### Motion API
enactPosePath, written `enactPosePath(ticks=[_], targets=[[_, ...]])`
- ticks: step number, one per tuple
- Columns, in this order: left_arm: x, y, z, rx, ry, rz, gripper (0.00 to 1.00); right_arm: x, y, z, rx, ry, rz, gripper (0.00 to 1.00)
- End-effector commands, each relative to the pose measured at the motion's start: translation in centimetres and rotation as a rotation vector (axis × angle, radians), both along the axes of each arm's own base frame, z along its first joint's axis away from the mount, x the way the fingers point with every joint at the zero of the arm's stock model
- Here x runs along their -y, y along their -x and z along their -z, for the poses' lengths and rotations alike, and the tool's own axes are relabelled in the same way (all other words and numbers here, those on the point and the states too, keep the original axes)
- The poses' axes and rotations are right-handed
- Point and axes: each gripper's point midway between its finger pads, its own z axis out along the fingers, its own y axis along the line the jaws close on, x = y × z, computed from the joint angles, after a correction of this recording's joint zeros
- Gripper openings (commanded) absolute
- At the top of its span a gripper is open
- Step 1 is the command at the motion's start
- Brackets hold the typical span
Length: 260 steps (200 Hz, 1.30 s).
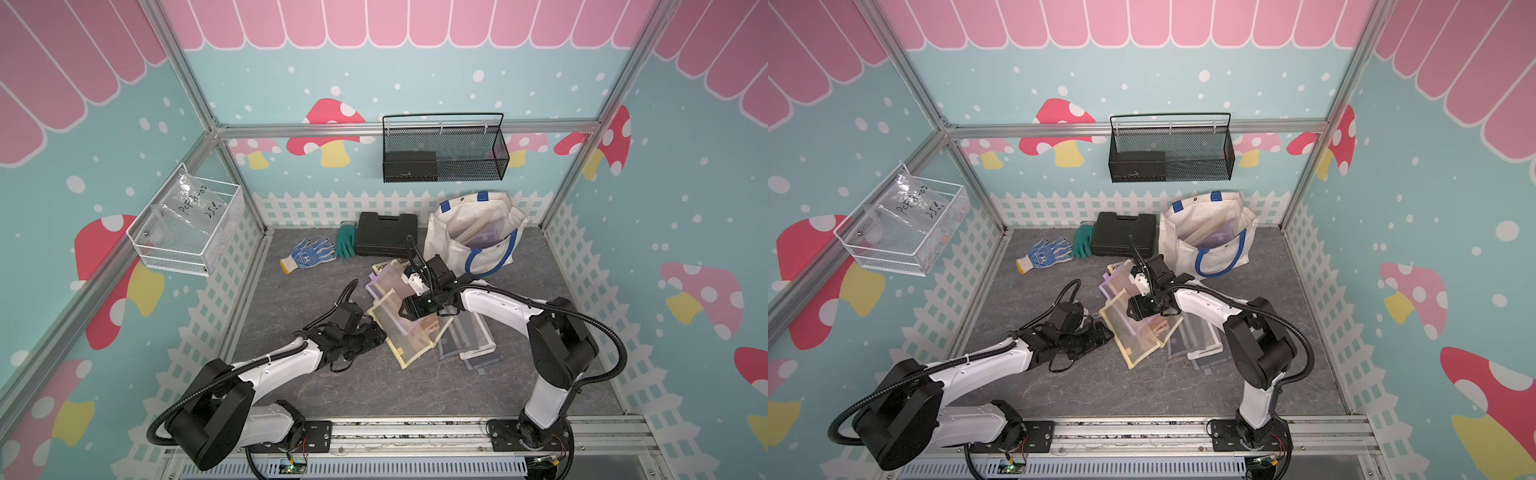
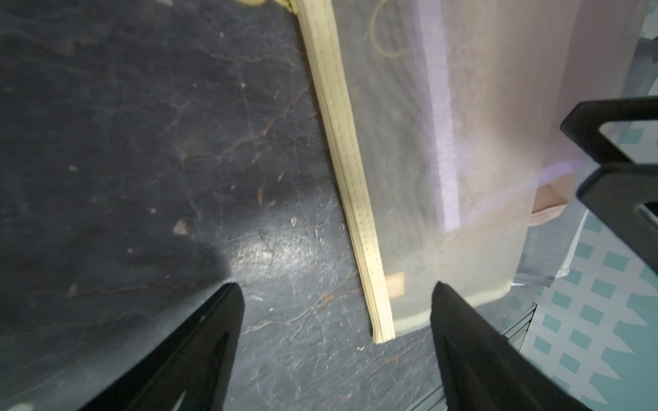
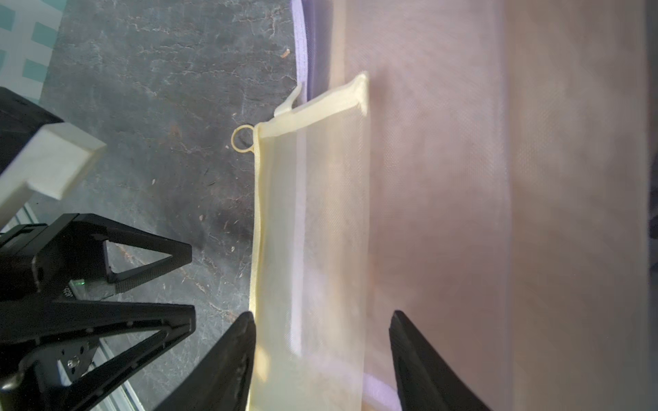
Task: Put the pencil pouch into the canvas bag
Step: Pick up the pencil pouch.
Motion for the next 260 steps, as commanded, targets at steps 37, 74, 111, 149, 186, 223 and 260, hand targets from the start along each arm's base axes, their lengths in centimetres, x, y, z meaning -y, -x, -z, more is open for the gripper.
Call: enactPosePath(ticks=[37,74,111,149,186,223,260], targets=[[1.6,-2.7,1.3,0.031,0.09,-0.067,0.76,-1.3,0.0,1.9,-0.037,-0.048,-0.018,0.56],[2.7,-3.7,1.9,0.034,0.128,-0.065,0.65,-1.6,0.7,2.2,-0.058,-0.085,-0.029,0.5],[3.3,-4.2,1.9,0.044,0.159,-0.064,0.55,-2.5,1.1,1.7,-0.083,-0.154,-0.042,0.39],[3.8,-4.5,1.0,0.061,0.168,-0.038,0.45,-2.9,1.0,0.6,-0.067,-0.174,-0.054,0.23],[3.9,-4.5,-0.9,0.097,0.159,-0.002,0.4,-2.7,1.0,-0.4,-0.052,-0.178,-0.052,0.0],[2.6,-3.5,-3.2,0.137,0.126,0.005,0.46,-2.5,0.3,-4.2,0.026,-0.196,-0.035,0.0],[0.8,-2.2,-5.6,0.185,0.054,0.025,0.71,-1.5,-0.8,-9.6,0.124,-0.248,0.007,0.0]])
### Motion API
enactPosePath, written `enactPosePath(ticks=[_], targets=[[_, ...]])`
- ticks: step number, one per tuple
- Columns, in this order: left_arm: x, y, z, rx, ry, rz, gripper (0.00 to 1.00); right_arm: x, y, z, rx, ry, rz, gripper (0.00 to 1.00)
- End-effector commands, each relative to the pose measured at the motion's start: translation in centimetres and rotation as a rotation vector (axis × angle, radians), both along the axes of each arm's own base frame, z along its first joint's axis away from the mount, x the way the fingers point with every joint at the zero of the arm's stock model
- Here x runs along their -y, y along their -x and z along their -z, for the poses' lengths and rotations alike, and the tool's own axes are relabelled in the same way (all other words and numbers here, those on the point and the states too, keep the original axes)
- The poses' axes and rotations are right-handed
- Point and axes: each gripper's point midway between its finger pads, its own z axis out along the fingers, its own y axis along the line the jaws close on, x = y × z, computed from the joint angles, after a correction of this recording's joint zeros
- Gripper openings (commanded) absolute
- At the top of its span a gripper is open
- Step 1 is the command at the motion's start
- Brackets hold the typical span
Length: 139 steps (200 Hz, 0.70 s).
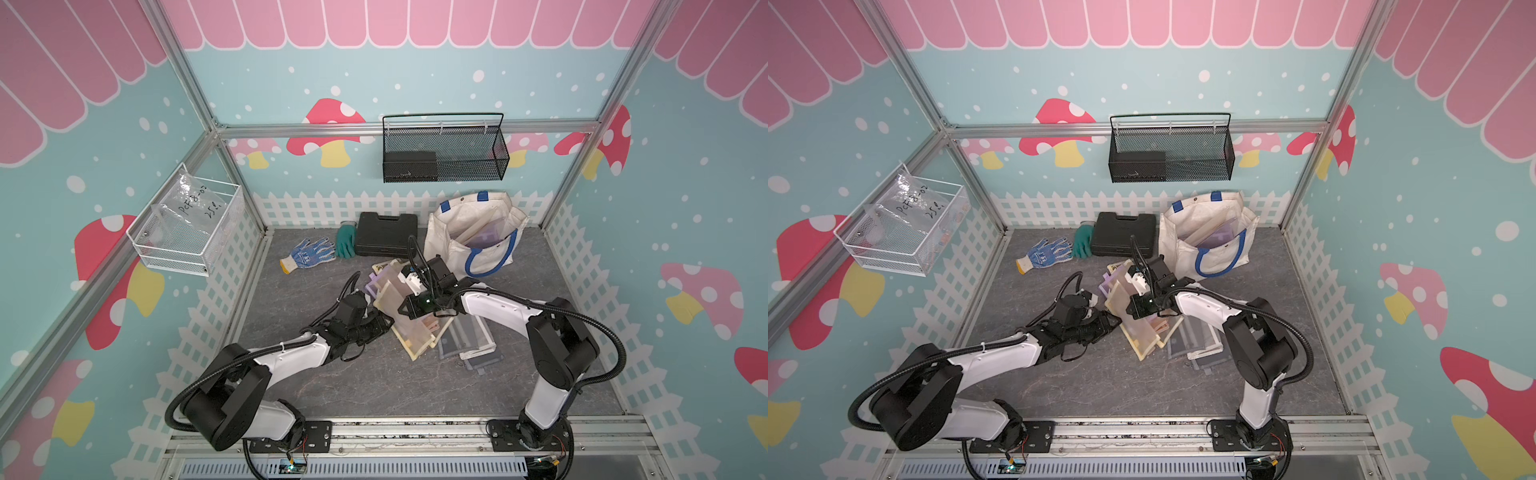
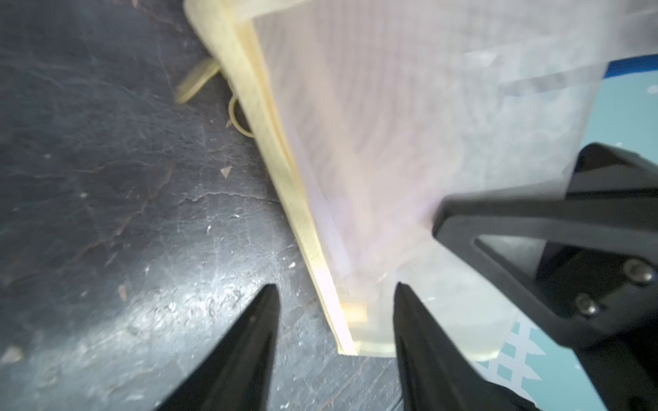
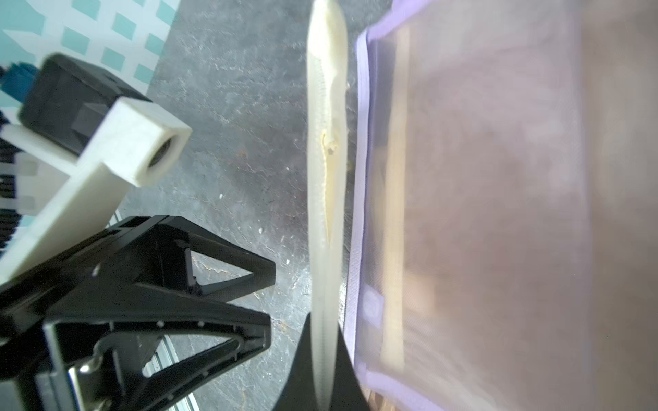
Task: Put the pencil pouch into the canvas bag
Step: Pick up the pencil pouch, then place the pencil pouch in the canvas bag.
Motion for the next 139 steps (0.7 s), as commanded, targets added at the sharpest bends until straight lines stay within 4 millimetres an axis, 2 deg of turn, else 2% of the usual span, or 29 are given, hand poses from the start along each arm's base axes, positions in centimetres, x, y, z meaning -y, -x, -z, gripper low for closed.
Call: enactPosePath(ticks=[1,13,37,70,109,126,139], targets=[[-1.8,0.7,-0.7,0.007,-0.095,-0.007,0.72,0.5,-1.2,-5.2,0.097,-0.052,0.037,0.0],[-2.4,1.0,-1.6,0.026,-0.122,-0.006,0.79,1.0,-1.7,-6.8,0.121,-0.066,0.06,0.0],[-3.7,1.3,-3.5,0.078,-0.17,-0.016,0.87,2.3,-2.9,-10.5,0.178,-0.109,0.124,0.0],[-4.8,1.5,-5.4,0.13,-0.226,-0.016,0.9,5.7,-5.3,-16.9,0.271,-0.193,0.249,0.0],[-4.6,1.5,-6.2,0.145,-0.268,0.016,0.91,12.7,-8.8,-24.0,0.381,-0.293,0.486,0.0],[-4.4,1.4,-6.4,0.154,-0.288,0.029,0.91,16.0,-10.2,-25.9,0.397,-0.351,0.605,0.0],[-4.0,1.4,-6.7,0.165,-0.298,0.039,0.91,18.2,-11.1,-26.5,0.394,-0.388,0.696,0.0]])
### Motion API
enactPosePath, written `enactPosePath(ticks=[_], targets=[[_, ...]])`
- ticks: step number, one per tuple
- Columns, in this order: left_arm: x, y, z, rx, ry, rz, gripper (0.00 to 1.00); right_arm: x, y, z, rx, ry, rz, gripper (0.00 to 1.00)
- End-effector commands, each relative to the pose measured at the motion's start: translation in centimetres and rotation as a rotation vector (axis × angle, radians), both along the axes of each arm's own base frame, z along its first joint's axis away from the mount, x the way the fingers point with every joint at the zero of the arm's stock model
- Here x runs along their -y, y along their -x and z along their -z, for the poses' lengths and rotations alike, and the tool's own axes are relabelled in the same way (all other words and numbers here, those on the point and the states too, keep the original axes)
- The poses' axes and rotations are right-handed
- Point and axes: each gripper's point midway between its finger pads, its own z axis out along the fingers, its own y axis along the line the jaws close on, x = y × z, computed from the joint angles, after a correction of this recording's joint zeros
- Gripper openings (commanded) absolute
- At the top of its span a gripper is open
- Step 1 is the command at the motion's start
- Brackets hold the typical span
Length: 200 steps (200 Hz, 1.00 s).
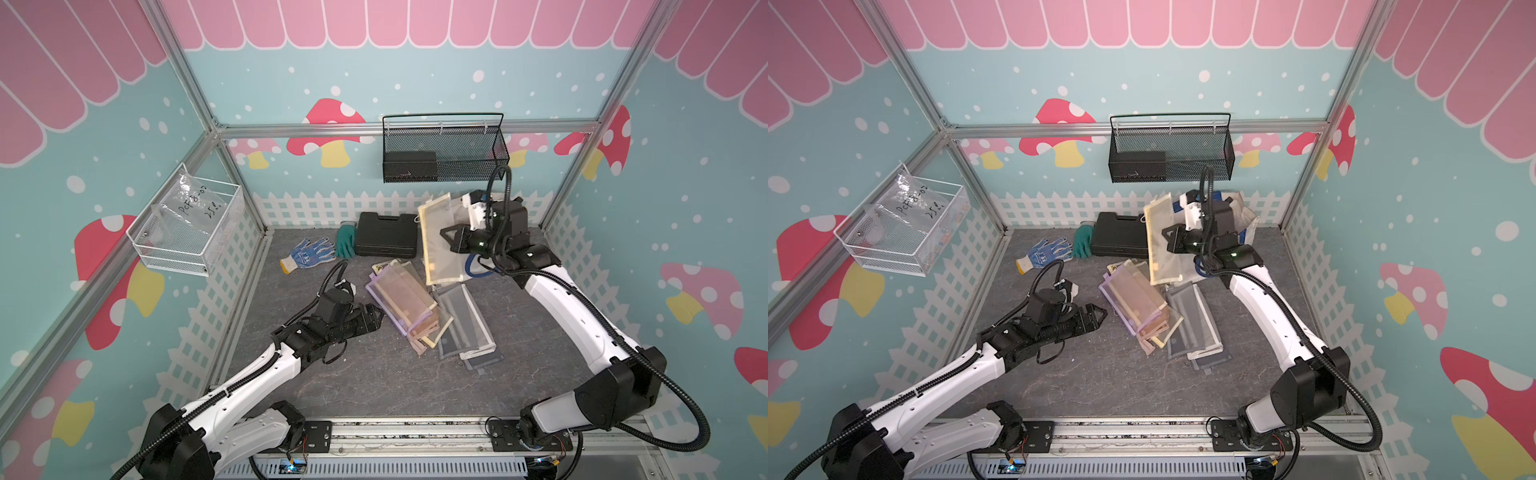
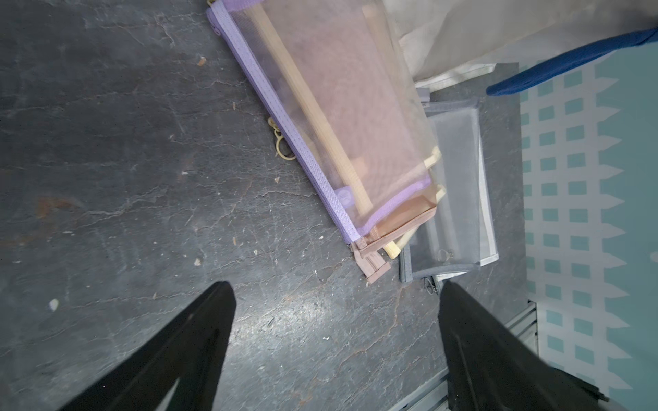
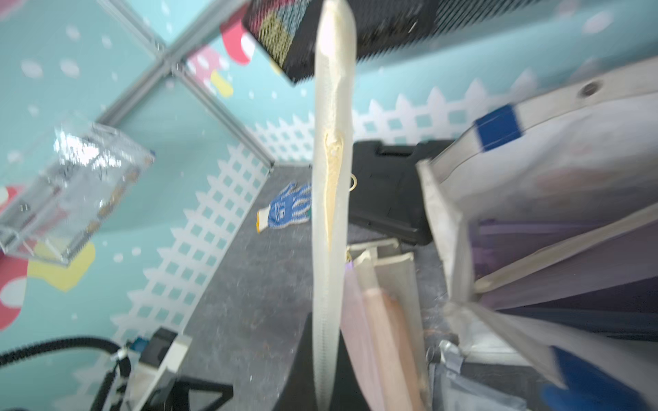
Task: Put the pencil pouch into the canvas bag
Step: Place the pencil pouch in the canvas bag.
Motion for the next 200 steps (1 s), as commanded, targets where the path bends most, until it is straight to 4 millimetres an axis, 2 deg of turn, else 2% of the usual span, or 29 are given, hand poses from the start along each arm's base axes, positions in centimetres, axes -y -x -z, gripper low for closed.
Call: enactPosePath(ticks=[1,39,67,106,150,200], targets=[[0.0,-0.1,-0.5,0.02,-0.065,0.019,0.91,3.6,-1.2,-2.6,0.013,-0.128,0.148,0.0],[1.0,-0.3,-1.6,0.048,-0.093,0.052,0.91,9.3,-2.1,-2.2,-0.004,-0.321,0.362,0.0],[1.4,-0.3,-2.0,0.059,-0.11,0.07,0.9,12.0,-3.2,-1.2,-0.033,-0.396,0.463,0.0],[1.9,-0.3,-2.2,0.062,-0.111,0.089,0.91,14.3,-5.1,0.2,-0.071,-0.417,0.577,0.0],[2.5,-0.2,-2.9,0.075,-0.1,0.106,0.91,17.1,-6.8,3.7,-0.133,-0.46,0.699,0.0],[2.4,-0.1,-3.2,0.081,-0.105,0.1,0.91,17.8,-9.0,6.0,-0.164,-0.43,0.735,0.0]])
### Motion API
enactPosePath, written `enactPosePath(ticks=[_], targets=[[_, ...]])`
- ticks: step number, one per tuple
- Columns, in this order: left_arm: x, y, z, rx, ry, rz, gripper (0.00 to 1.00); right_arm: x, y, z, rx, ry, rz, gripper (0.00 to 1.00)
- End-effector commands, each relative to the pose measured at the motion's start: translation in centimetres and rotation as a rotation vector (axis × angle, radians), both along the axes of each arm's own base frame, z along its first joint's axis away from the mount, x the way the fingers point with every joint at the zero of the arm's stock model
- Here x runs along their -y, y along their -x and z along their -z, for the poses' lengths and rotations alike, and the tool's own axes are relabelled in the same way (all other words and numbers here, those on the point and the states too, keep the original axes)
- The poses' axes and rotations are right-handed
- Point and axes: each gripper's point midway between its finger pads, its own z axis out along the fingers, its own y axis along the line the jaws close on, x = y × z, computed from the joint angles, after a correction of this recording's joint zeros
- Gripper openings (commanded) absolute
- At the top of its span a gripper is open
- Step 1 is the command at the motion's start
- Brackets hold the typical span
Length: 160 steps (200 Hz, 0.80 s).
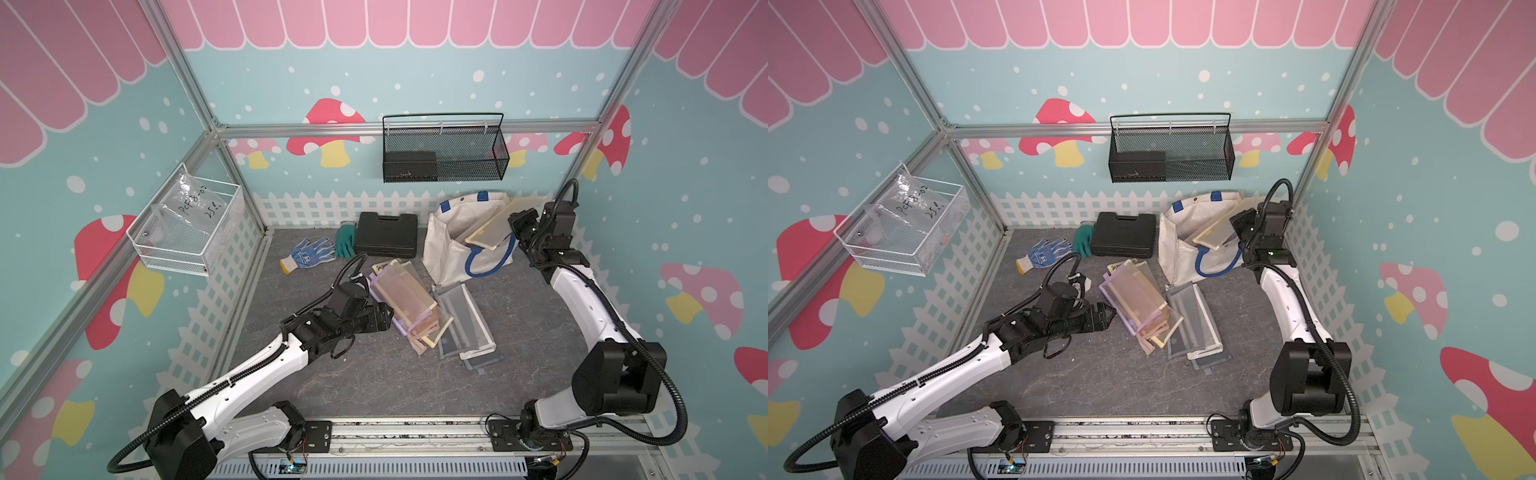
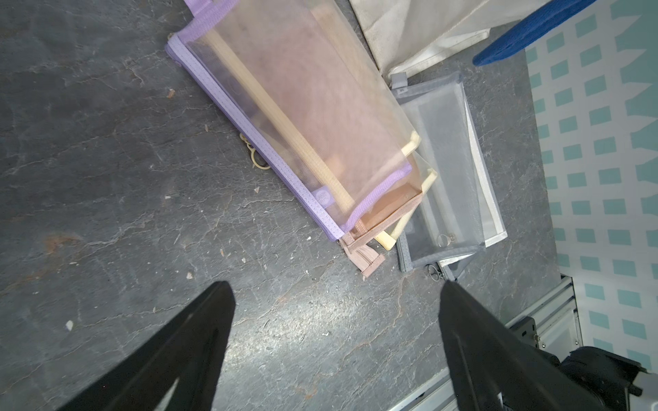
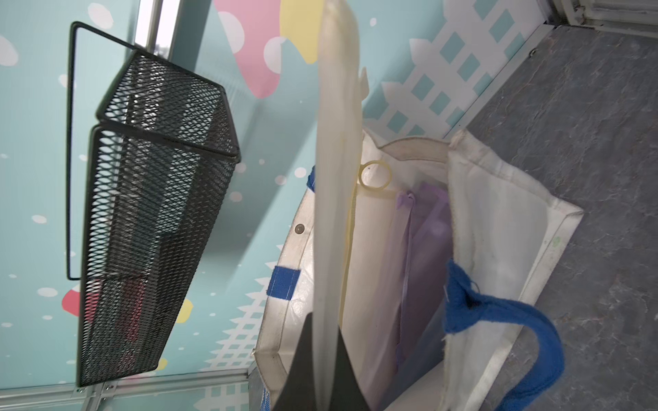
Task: Put the pencil pouch into the canvas bag
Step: Place the pencil pouch in the canvas bag.
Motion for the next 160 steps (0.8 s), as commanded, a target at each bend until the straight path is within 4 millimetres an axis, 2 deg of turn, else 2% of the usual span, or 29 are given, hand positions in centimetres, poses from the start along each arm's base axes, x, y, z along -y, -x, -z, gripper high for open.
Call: enactPosePath(ticks=[1,33,57,94,119,160], targets=[[-0.1,-0.2,-1.1,0.027,-0.012,-0.003,0.91,0.5,-1.3,-0.3,0.014,-0.008,0.03,0.0],[-0.3,-0.2,-1.2,0.034,-0.013,-0.014,0.91,0.3,-2.1,2.0,-0.034,0.014,0.02,0.0],[-0.5,-0.1,-1.2,0.033,-0.013,-0.019,0.91,0.6,-2.6,2.9,-0.055,0.043,0.02,0.0],[-0.7,0.1,-0.9,0.027,-0.018,-0.024,0.91,-0.3,-3.8,3.6,-0.073,0.035,-0.017,0.0],[-0.9,0.2,-0.7,0.024,-0.022,-0.03,0.91,-0.9,-4.3,3.2,-0.073,0.071,-0.041,0.09],[-1.2,0.1,-0.7,0.03,-0.024,-0.048,0.91,-1.3,-4.2,3.9,-0.094,0.078,-0.051,0.28]])
